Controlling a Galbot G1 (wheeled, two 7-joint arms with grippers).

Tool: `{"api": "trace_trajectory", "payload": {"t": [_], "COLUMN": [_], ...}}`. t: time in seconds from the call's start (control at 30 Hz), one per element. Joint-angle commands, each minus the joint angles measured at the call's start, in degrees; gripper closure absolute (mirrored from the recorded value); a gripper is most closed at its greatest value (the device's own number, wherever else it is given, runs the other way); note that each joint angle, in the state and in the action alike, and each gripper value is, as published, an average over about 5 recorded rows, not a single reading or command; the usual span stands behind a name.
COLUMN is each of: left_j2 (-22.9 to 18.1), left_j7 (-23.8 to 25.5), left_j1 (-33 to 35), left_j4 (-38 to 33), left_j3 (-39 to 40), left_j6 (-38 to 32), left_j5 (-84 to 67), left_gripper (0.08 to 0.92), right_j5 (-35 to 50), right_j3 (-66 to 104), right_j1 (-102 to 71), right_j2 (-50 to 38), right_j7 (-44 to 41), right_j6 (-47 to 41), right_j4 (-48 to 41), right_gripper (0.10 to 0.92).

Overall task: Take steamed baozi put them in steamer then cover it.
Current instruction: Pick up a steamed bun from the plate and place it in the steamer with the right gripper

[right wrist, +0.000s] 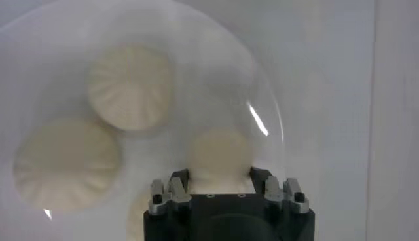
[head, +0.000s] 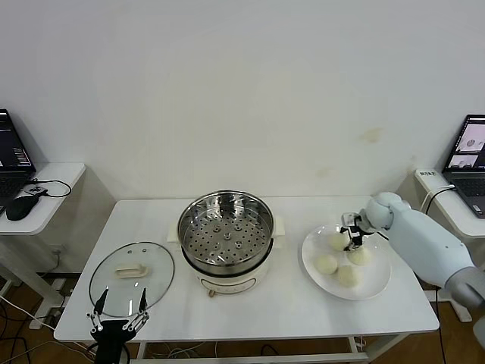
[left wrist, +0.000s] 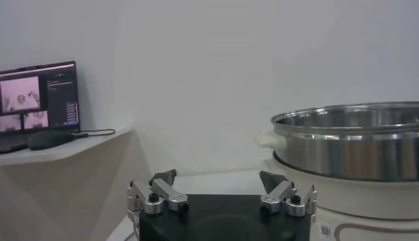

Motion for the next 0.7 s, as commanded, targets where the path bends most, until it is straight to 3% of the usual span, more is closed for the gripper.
{"api": "trace_trajectory", "payload": {"t": [0.03, 0.3, 0.7], "left_j2": [0.4, 1.2, 1.6], "left_j7": [0.1, 0.2, 0.4], "left_j1": [-0.2, -0.9, -1.6], "left_j4": [0.4, 0.4, 0.2], "left_j3": [0.0, 0.1, -0.7], "left_j6": [0.0, 0.0, 0.0], "left_j5": [-0.6, -1.5, -2.4], "left_gripper": [0.177, 0.177, 0.177], "right_j5": [8.2, 21.1, 30.2], "right_j3": [-6.0, -17.9, -30.3], "right_j1": [11.2, 30.0, 39.7], "right_j2": [-3.5, -1.8, 15.1], "right_j7": [-1.3, -1.0, 3.1], "right_j6": [0.0, 0.0, 4.6], "right_j4": [6.2, 12.5, 14.4], "right_gripper": [0.423, 0.423, 0.423]}}
